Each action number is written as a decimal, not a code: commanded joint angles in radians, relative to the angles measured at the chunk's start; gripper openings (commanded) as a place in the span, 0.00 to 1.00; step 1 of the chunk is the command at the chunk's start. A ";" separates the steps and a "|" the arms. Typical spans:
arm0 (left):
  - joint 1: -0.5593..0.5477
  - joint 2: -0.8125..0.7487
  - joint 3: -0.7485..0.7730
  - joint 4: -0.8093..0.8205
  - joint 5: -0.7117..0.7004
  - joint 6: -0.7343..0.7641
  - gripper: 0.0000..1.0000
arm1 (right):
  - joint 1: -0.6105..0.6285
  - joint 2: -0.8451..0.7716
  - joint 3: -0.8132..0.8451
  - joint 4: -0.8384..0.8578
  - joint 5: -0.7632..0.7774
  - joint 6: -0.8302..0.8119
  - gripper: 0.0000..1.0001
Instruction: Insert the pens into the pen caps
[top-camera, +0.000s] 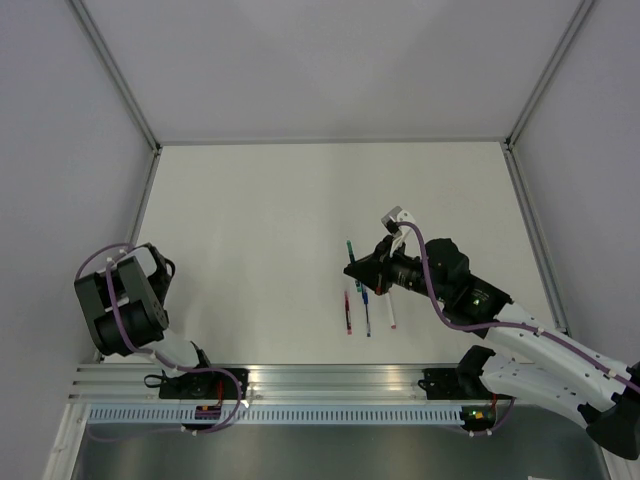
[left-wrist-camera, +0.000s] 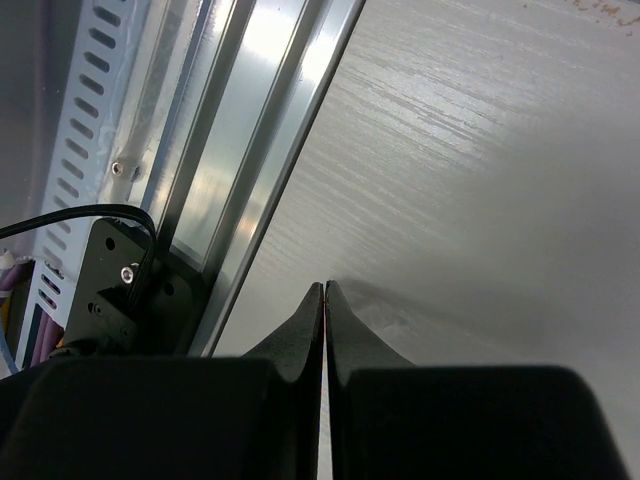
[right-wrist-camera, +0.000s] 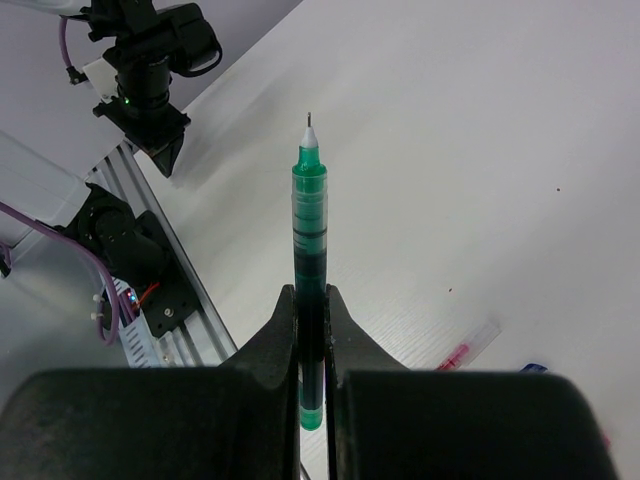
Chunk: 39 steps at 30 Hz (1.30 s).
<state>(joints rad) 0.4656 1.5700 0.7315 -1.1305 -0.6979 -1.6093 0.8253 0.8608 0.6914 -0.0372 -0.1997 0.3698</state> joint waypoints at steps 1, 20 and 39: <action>0.008 0.024 0.037 0.029 -0.017 0.064 0.02 | -0.002 -0.020 -0.012 0.028 0.025 -0.006 0.00; 0.005 0.084 0.095 0.121 0.003 0.301 0.02 | 0.000 -0.016 -0.009 0.057 0.040 0.001 0.00; 0.005 -0.021 0.051 -0.023 0.066 0.175 0.02 | 0.000 -0.059 -0.023 0.040 0.065 -0.005 0.00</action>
<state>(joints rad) 0.4656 1.5860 0.7780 -1.0683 -0.6193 -1.3403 0.8253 0.8181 0.6769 -0.0177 -0.1547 0.3698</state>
